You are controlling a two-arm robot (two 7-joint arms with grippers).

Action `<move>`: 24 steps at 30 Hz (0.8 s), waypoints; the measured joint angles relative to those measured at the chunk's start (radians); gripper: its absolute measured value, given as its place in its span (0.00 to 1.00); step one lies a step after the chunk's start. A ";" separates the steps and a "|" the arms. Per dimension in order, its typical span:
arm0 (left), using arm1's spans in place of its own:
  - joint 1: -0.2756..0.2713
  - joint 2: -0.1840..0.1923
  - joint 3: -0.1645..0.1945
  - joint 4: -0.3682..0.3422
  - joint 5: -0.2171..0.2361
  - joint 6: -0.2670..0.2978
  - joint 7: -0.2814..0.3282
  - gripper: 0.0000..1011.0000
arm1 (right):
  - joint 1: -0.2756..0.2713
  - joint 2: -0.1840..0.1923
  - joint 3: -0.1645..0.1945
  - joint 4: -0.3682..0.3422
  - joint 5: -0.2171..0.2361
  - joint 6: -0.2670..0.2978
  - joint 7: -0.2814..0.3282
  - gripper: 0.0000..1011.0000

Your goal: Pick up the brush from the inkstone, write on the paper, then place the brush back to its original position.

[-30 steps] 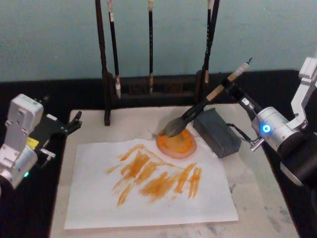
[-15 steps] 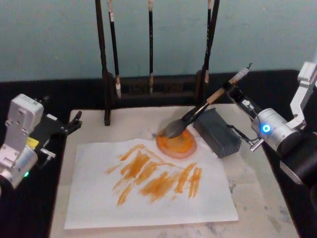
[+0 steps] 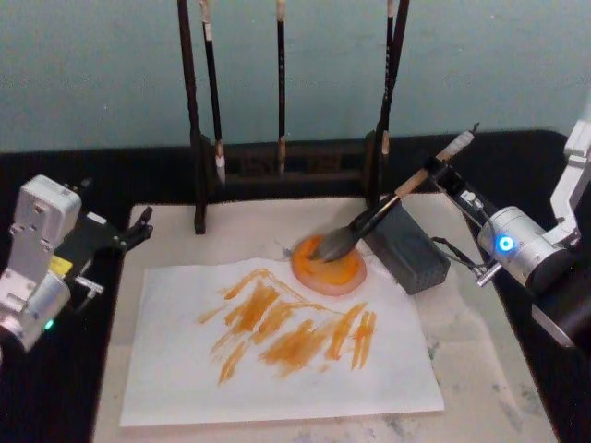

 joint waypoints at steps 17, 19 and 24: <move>0.000 0.000 0.000 0.000 0.000 0.000 0.000 0.99 | 0.019 0.023 -0.033 0.033 0.017 -0.039 -0.003 0.16; 0.000 0.000 0.000 0.000 0.000 0.000 0.000 0.99 | 0.022 0.025 -0.038 0.038 0.021 -0.042 -0.003 0.15; 0.000 0.000 0.000 0.000 0.000 0.000 0.000 0.99 | 0.028 0.029 -0.049 0.047 0.028 -0.048 -0.002 0.15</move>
